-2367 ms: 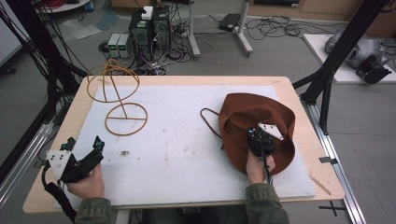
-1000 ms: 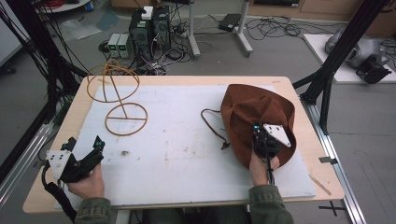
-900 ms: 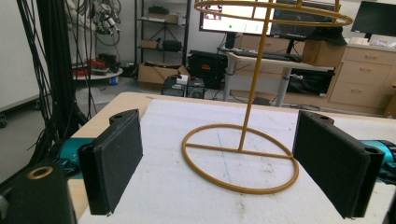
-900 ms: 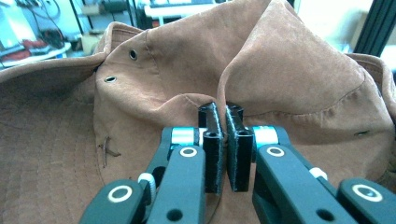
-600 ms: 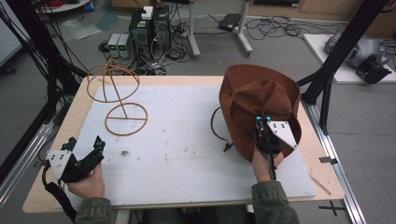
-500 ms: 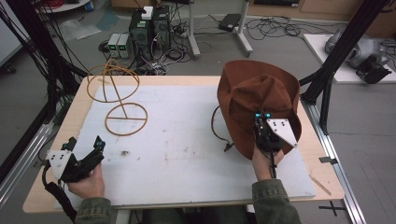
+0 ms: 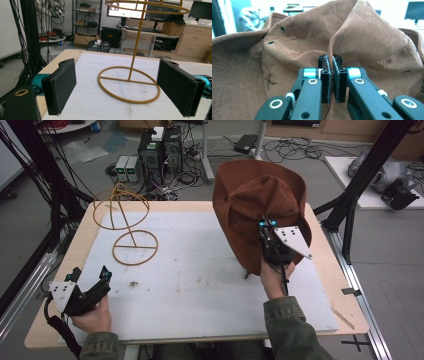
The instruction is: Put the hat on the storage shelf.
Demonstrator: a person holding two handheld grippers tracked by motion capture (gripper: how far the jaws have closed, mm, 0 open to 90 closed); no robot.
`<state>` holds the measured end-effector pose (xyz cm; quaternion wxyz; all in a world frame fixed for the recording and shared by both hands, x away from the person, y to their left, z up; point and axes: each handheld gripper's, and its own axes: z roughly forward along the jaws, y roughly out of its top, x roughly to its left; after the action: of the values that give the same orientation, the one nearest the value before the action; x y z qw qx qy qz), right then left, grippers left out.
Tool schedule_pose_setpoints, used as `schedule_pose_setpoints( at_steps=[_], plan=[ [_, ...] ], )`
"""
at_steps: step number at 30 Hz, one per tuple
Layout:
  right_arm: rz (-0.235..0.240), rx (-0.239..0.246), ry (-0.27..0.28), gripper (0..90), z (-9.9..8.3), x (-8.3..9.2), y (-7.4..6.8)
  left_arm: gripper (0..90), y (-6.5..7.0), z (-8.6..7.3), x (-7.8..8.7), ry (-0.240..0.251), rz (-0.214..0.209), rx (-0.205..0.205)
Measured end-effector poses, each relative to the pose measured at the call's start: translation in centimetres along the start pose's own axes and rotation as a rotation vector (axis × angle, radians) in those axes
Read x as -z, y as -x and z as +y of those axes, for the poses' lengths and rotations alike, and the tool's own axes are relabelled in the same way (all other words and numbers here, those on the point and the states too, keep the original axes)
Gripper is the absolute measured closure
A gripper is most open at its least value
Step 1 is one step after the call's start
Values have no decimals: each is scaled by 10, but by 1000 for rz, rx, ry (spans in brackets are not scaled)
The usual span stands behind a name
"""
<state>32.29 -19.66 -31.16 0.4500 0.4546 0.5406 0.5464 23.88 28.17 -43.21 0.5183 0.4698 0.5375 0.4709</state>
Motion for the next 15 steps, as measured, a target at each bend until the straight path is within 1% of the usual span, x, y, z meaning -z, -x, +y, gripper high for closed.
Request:
schedule_pose_setpoints(
  at_steps=[1,3,6,7,8,9,10,11,12,13,14,15],
  plan=[
    [0,0,0,870,0,0,0,163,0,0,0,-1,1,0],
    [33,-11,2,870,5,-7,-10,163,0,0,1,1,2,2],
    [72,-13,6,870,11,-15,-23,163,-1,0,1,-1,2,2],
    [72,-13,6,870,11,-15,-23,163,-1,0,2,-3,3,6],
    [106,-20,4,870,15,-22,-32,162,-1,0,2,-1,3,5],
    [118,-25,4,870,17,-26,-37,163,-2,0,2,-1,4,3],
    [118,-25,4,870,17,-26,-37,163,-2,0,2,0,4,6],
    [150,-27,1,870,23,-33,-48,163,-3,0,3,-1,1,6],
    [165,-31,4,870,24,-36,-53,163,-3,0,3,2,3,11],
    [165,-31,4,870,24,-36,-53,163,-4,0,3,1,5,7],
    [186,-33,3,870,26,-39,-58,163,-5,0,4,1,4,2],
    [205,-26,3,870,29,-43,-65,162,-6,0,5,2,6,6]
  ],
)
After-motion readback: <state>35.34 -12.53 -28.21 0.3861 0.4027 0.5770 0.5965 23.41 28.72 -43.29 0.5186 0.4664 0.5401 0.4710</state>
